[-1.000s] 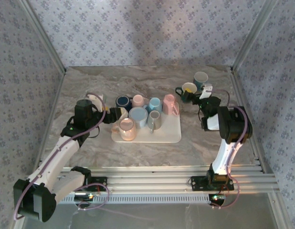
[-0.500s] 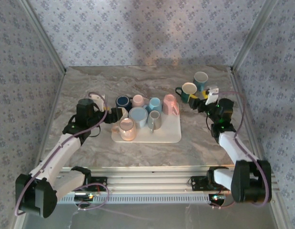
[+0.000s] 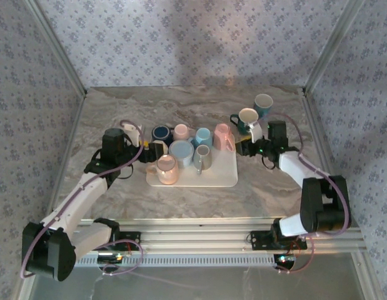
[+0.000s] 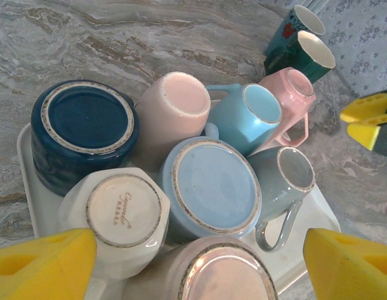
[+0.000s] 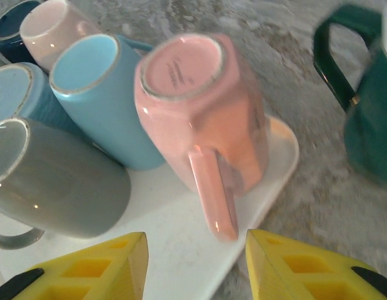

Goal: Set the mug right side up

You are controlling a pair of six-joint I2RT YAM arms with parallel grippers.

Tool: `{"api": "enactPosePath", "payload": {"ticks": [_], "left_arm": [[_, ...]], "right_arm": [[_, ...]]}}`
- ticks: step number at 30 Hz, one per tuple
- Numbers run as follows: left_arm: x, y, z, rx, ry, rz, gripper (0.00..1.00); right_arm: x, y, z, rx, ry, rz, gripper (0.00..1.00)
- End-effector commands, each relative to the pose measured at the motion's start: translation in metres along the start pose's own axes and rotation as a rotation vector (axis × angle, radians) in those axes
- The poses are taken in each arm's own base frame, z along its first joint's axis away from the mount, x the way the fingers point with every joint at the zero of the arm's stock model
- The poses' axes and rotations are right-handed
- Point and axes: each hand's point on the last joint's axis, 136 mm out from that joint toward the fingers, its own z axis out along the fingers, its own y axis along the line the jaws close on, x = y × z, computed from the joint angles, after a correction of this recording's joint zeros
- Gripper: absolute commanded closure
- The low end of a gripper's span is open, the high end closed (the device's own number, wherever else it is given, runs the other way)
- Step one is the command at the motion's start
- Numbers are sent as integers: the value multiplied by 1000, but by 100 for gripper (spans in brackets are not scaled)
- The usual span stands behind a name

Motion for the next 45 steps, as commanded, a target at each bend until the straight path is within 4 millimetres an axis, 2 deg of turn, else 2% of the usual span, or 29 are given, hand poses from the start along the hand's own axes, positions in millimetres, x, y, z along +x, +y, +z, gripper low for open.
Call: {"api": "enactPosePath", "payload": {"ticks": [1, 3, 7, 17, 22, 28, 31, 33, 36, 45], "left_arm": [[-15, -9, -6, 37, -55, 41, 14], [-15, -9, -5, 38, -55, 43, 14], [-17, -9, -3, 37, -57, 45, 14], [-17, -6, -2, 24, -57, 48, 14], [-17, -5, -2, 18, -61, 50, 14], [-19, -6, 1, 23, -54, 50, 14], [-21, -6, 1, 26, -58, 49, 14], [-21, -7, 1, 26, -59, 47, 14], [-20, -6, 1, 25, -55, 46, 14], [-18, -6, 0, 25, -52, 44, 14]], "right_arm": [[-1, 2, 14, -27, 45, -103, 53], [0, 0, 25, -21, 69, -127, 54], [2, 9, 40, -54, 118, -244, 54], [7, -3, 62, -9, 239, -269, 51], [10, -5, 57, 15, 266, -284, 46], [-1, -2, 40, -35, 164, -298, 44], [4, -2, 36, -75, 137, -375, 43], [8, -4, 36, -101, 131, -426, 37], [11, -10, 38, -121, 148, -466, 34], [11, -22, 53, -143, 167, -604, 36]]}}
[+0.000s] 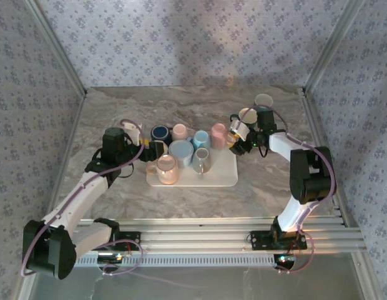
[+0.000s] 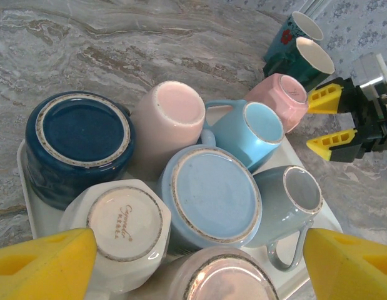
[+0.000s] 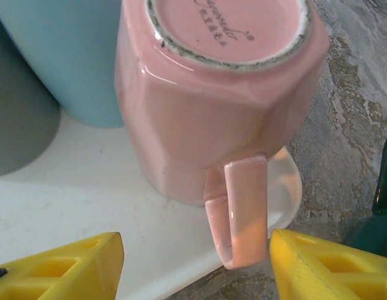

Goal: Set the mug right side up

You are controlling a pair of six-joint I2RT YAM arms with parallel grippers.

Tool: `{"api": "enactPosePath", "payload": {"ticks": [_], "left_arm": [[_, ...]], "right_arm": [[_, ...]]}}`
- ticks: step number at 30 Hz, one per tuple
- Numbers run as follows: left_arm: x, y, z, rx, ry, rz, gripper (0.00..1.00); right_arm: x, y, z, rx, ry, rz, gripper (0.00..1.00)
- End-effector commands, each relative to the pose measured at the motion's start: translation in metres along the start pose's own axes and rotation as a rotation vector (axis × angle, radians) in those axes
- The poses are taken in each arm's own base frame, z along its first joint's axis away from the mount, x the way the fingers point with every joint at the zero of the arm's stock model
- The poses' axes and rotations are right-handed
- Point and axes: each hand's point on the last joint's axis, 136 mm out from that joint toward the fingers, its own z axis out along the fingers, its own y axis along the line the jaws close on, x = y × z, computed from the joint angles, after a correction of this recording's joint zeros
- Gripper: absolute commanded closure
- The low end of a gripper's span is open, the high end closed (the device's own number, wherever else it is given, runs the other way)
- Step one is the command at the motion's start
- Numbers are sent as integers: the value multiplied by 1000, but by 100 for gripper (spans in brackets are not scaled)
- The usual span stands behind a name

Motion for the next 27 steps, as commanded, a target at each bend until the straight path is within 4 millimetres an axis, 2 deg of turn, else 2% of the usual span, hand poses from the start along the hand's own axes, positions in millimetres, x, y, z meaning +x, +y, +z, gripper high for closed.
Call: {"api": "enactPosePath", "payload": {"ticks": [1, 8, 11, 15, 17, 20, 27], "left_arm": [[-12, -6, -2, 21, -30, 27, 14], [-9, -6, -1, 34, -23, 23, 14], [-8, -6, 0, 34, -25, 19, 14], [-8, -5, 0, 32, -26, 20, 14], [-10, -6, 1, 34, -24, 22, 14], [-15, -8, 1, 39, -28, 25, 14], [-24, -13, 2, 64, -50, 16, 14]], "right_arm": [[-3, -4, 3, -33, -4, -70, 37], [-4, -13, 11, -55, -5, -76, 44], [2, -6, 20, -88, 25, -98, 48], [5, 2, 28, -107, 39, -122, 60], [4, 2, 29, -109, 32, -107, 70], [4, 3, 26, -102, 33, -100, 80], [-5, 6, 4, -29, 26, -89, 98]]}}
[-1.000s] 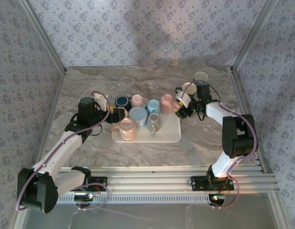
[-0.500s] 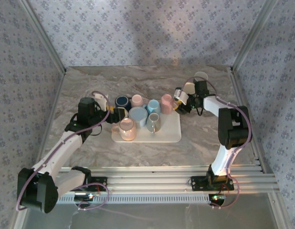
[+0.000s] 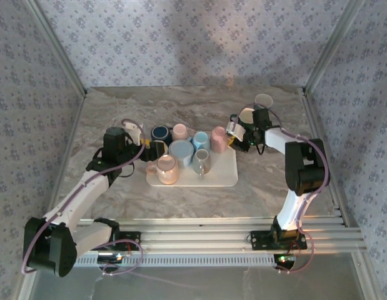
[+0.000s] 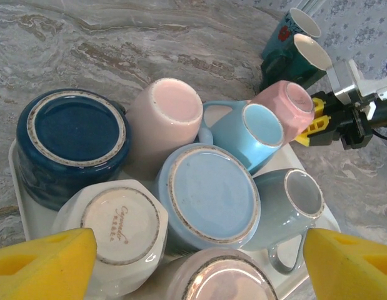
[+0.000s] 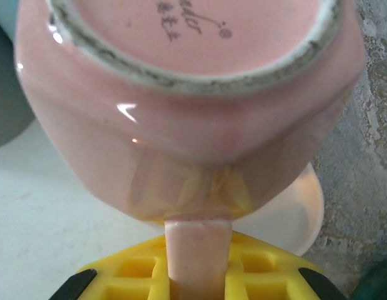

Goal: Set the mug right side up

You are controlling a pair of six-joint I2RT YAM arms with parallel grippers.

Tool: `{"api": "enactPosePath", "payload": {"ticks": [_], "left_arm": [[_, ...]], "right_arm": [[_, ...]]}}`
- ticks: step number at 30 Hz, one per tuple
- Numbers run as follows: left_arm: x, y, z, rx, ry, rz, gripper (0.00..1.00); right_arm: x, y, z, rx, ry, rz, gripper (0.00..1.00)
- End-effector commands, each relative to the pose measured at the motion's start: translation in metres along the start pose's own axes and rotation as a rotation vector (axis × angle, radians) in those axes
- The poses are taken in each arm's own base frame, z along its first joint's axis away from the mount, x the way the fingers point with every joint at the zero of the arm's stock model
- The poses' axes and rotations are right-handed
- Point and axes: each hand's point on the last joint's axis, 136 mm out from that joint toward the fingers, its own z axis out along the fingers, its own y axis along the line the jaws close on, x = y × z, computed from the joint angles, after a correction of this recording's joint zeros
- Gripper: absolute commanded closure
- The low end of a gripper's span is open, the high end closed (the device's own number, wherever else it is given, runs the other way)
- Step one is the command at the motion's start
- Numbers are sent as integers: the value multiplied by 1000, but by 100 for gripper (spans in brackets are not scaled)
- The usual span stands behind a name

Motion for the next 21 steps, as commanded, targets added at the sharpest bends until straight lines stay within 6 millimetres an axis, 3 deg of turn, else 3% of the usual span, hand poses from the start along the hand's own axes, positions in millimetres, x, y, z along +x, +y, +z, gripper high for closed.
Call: {"api": "enactPosePath", "payload": {"ticks": [1, 6, 11, 14, 21], "left_arm": [[-26, -13, -1, 50, -58, 13, 14], [-37, -17, -1, 65, -74, -65, 14], [-56, -33, -11, 96, -103, -148, 13], [-67, -44, -18, 109, -115, -222, 2], [-79, -70, -17, 176, -71, -425, 0]], "right_arm": [[-13, 3, -19, 47, -11, -3, 100], [-25, 10, -44, 132, -52, -7, 100], [-44, 22, -81, 246, -123, -16, 100], [-58, 31, -108, 327, -167, -51, 100], [-106, 54, -159, 555, -234, -334, 100]]}}
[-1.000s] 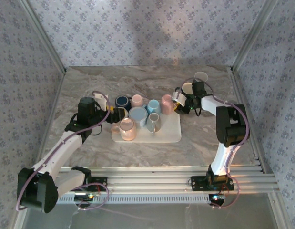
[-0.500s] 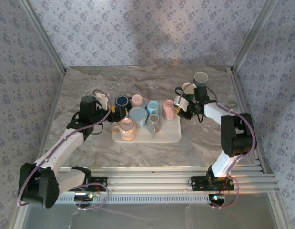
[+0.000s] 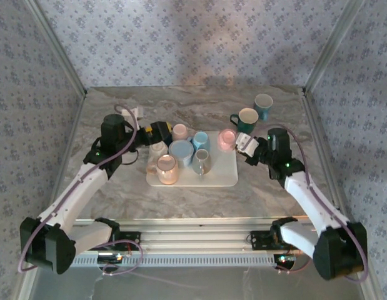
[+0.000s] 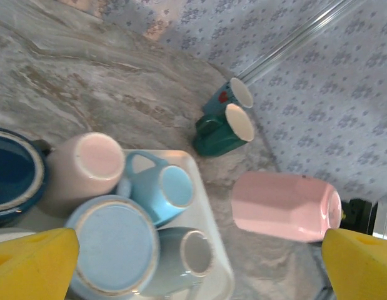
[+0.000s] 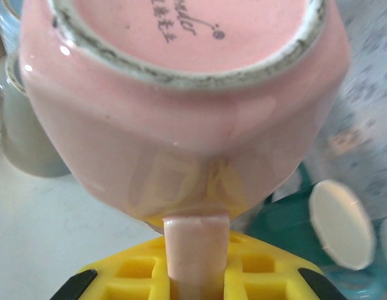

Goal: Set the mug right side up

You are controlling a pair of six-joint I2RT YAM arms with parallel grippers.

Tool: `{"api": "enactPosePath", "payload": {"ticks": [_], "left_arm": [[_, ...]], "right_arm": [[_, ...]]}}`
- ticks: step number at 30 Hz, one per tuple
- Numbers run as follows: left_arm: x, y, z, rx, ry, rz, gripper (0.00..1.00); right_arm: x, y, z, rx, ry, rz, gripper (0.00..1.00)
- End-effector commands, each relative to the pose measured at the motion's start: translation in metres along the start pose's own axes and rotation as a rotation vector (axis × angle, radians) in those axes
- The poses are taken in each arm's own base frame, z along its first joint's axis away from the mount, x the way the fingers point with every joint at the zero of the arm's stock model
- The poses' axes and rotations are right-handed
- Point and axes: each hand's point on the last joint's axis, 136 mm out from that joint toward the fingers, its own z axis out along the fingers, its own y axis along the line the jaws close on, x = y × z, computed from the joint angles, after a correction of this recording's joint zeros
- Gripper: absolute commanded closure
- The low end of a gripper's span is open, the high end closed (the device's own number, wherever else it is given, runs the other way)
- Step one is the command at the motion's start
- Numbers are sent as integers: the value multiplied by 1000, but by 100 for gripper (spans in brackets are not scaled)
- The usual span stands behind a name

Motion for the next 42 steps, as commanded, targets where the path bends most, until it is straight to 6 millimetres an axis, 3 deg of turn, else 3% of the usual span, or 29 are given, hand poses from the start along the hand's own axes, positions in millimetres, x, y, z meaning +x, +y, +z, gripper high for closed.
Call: {"api": "enactPosePath", "payload": {"ticks": [1, 8, 14, 18, 23, 32, 42], "left_arm": [[-5, -25, 2, 52, 39, -154, 0], [9, -47, 15, 8, 267, -375, 1], [17, -69, 17, 73, 367, -523, 1], [23, -81, 19, 98, 397, -542, 0], [22, -90, 26, 128, 384, -521, 0], [27, -81, 46, 116, 385, -580, 0], [23, -90, 34, 147, 385, -633, 0]], "right_arm": [[-48, -25, -17, 174, -104, -196, 100], [-130, -48, -24, 383, -202, -664, 100], [-181, -66, -20, 570, -265, -962, 100], [-205, -68, -20, 644, -319, -1037, 100], [-224, -57, -20, 667, -377, -1091, 100], [-249, -43, -32, 718, -433, -1091, 100], [-229, -52, -13, 703, -352, -1077, 100]]}}
